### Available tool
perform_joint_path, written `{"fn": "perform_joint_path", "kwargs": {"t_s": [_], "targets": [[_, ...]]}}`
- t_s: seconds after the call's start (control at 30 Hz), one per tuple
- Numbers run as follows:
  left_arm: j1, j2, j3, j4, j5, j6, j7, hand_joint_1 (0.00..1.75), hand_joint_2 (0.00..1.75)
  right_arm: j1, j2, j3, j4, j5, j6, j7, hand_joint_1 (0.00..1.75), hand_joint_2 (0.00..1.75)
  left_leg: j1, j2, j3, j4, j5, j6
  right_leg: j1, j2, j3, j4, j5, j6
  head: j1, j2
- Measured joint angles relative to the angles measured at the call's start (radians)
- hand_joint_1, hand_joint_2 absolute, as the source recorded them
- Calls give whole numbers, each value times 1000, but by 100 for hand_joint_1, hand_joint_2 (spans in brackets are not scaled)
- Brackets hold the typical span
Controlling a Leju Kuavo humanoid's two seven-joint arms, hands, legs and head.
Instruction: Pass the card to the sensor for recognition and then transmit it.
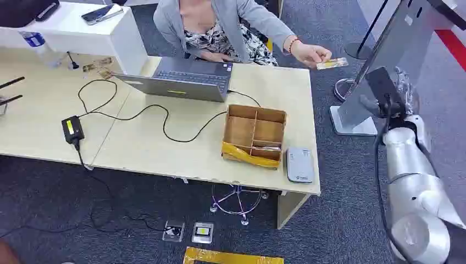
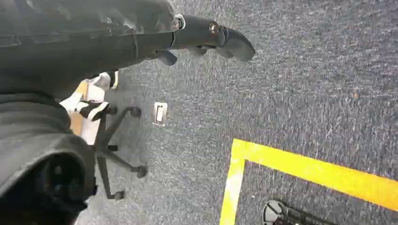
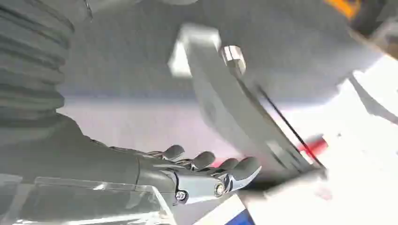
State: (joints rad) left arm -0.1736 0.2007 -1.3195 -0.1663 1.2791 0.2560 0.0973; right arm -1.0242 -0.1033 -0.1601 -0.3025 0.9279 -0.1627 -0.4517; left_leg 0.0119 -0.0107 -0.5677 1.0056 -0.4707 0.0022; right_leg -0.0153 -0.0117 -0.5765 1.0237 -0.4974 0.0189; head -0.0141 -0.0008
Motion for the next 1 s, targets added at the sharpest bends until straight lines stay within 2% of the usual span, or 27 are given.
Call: {"fn": "perform_joint_path", "kwargs": {"t_s": [0.07, 0.2, 0.33, 0.43, 0.57, 0.73, 1.0], "targets": [[-1, 1, -3, 0, 0, 3, 0, 0, 0, 7, 31, 80, -16, 74, -99, 22, 0, 175, 0, 2, 1, 0, 0, 0, 0, 1, 0, 0, 0, 0, 0, 0], [-3, 0, -13, 0, -3, 3, -3, 0, 0, 44, 73, 227, -48, 173, -221, 98, 0, 175, 1, 1, 1, 0, 0, 0, 1, 1, 0, 0, 0, 0, 0, 0], [-1, 1, -18, 0, -10, 1, -22, 0, 0, 72, 78, 363, -82, 221, -289, 186, 0, 175, 1, 1, 1, 0, 0, 0, 1, 1, 0, 0, 0, 0, 0, 0], [-1, 1, -19, 0, -11, -5, -32, 0, 0, 90, 78, 444, -104, 204, -287, 243, 0, 175, 1, 2, 1, 0, 0, 0, 1, 1, -1, 0, 0, 0, 0, 0], [-2, 6, -24, 0, -18, -15, -35, 0, 0, 116, 78, 512, -131, 170, -277, 293, 0, 175, 0, 2, 1, 0, 0, 0, 1, 1, -1, -1, 0, 0, 0, 0], [-2, 14, -32, 0, -22, -16, -35, 0, 0, 132, 76, 569, -166, 152, -257, 309, 0, 175, 1, 2, 1, 0, 0, 0, 1, 2, -1, -1, 0, 0, 0, 0], [-3, 17, -42, 0, -32, -18, -48, 0, 0, 156, 69, 613, -208, 139, -230, 317, 0, 175, 1, 3, 1, 0, 0, 0, 1, 3, -2, -1, 0, 0, 0, 0]]}}
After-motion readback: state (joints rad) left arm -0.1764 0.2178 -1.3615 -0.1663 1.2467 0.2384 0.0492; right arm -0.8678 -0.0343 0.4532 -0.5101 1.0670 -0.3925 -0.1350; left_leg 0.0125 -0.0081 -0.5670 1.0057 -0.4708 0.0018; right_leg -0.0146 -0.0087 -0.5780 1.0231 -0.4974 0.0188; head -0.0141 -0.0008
